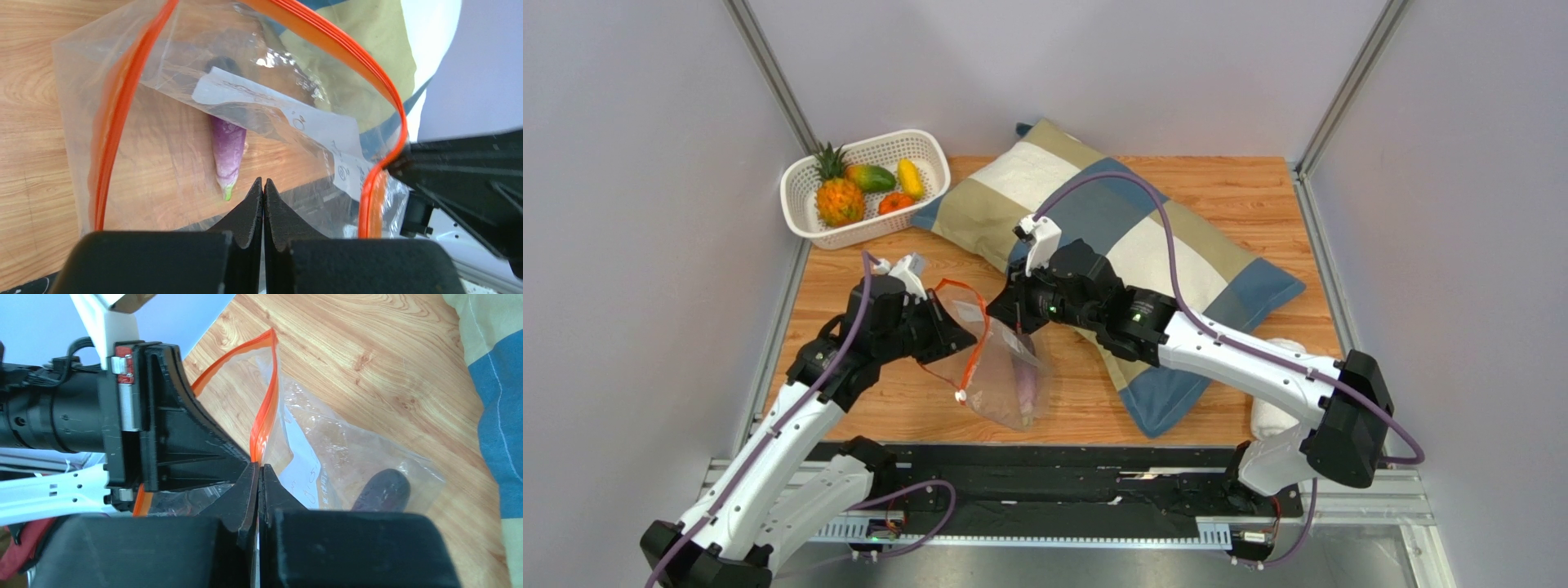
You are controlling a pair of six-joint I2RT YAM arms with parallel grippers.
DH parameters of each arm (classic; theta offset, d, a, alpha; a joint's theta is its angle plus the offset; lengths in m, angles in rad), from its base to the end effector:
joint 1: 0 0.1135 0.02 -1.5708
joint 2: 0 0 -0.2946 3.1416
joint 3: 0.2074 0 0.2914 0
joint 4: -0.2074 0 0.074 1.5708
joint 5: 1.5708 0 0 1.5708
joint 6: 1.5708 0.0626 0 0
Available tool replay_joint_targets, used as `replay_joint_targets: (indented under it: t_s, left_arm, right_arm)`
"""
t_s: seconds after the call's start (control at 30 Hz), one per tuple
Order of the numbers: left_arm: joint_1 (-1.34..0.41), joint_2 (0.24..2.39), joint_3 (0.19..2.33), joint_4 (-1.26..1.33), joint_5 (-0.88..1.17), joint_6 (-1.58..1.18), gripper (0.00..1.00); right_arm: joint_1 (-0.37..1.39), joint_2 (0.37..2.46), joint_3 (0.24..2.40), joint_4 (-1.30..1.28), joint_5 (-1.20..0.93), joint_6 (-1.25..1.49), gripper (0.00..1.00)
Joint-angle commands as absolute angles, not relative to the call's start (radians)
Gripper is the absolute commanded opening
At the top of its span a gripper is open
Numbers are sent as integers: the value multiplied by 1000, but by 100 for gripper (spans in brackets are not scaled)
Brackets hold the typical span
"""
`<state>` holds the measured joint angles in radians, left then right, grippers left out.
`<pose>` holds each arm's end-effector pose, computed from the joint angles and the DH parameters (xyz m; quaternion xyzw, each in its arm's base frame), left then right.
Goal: Open the zip-top bag and remove the fake food
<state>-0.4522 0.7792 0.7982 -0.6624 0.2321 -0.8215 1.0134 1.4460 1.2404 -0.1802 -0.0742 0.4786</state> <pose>0.1757 -0.1014 0.3050 -0.1122 0.8828 -0.3474 0.2956 0.2083 0.3429 0.3550 -0.2390 0.7940 0.4013 0.3890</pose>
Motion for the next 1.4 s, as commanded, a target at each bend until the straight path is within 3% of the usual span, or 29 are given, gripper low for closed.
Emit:
replay_joint_targets:
  t_s: [0.0,0.47,0.9,1.2,1.37]
  left_arm:
    - [-465,830,810,-653,169,-879,0]
    - [-503,854,853,-689,34,-1043,0]
    - [-514,790,727,-657,-123,-873,0]
    - [-514,775,624,-474,87,-767,7]
    - [-514,730,558,-427,109,-741,3]
  right_arm:
    - [1077,1457,1264,-78,81,525,0]
    - [1132,1520,1348,-112,247,592,0]
    - [1135,1480,1344,-80,288,684,0]
    - [1132,1549,1359,23,340,808,0]
    - [1131,1588,1405,-32,370,862,0]
